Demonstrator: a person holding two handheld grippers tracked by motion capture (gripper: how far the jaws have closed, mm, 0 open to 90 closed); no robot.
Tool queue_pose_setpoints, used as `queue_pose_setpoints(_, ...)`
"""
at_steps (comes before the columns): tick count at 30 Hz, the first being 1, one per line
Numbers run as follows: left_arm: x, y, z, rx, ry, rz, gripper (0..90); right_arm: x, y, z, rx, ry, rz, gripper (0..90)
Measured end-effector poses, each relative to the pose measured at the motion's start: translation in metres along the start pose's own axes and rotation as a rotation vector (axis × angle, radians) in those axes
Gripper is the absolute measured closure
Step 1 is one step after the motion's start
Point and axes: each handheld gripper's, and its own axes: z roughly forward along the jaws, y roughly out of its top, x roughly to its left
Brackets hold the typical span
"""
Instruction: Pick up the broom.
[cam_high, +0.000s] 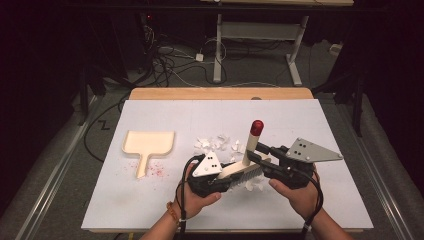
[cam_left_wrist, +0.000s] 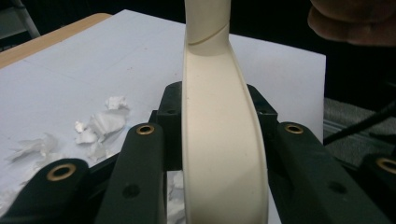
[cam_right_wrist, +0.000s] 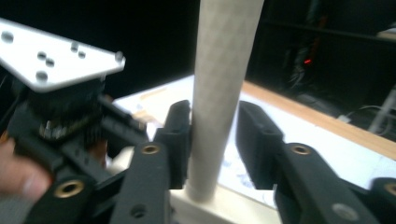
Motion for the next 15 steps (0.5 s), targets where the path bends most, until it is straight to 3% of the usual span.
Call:
queue_pose_setpoints(1, 0.001, 0.0, -0.002, 0.005, -0.008, 0.003, 65.2, -0.003, -0.001, -0.001, 0.019, 0.048, -0.011, 60.1)
queue_pose_setpoints(3, 0.003, -0.002, -0.006, 0.011, -0.032, 0.009, 65.2, -0.009, -0.005, -0.004, 0.064, 0.055, -0.068, 54.6)
queue_pose_setpoints(4, 0.003, -0.002, -0.007, 0.019, -0.044, 0.017, 65.2, -0.014, -0.008, -0.007, 0.077, 0.09, -0.082, 53.0)
queue_pose_setpoints(5, 0.003, -0.002, -0.007, 0.019, -0.044, 0.017, 65.2, -0.014, -0.008, -0.007, 0.077, 0.09, -0.082, 53.0)
queue_pose_setpoints(7, 0.003, -0.003, -0.009, 0.034, -0.067, 0.035, 65.2, -0.023, -0.013, -0.011, 0.151, 0.173, -0.114, 44.5)
queue_pose_setpoints(9, -0.001, -0.002, -0.008, 0.062, -0.099, 0.08, 65.2, -0.023, -0.014, -0.01, 0.228, 0.191, -0.151, 35.1)
queue_pose_setpoints(11, -0.005, 0.0, -0.008, 0.081, -0.124, 0.117, 65.1, -0.023, -0.017, -0.009, 0.273, 0.239, -0.174, 33.2)
queue_pose_setpoints(13, -0.007, 0.0, -0.008, 0.086, -0.139, 0.128, 65.1, -0.021, -0.02, -0.007, 0.302, 0.272, -0.191, 31.1)
queue_pose_setpoints(15, -0.011, 0.001, -0.007, 0.106, -0.186, 0.17, 65.1, -0.018, -0.024, -0.003, 0.351, 0.316, -0.223, 29.9)
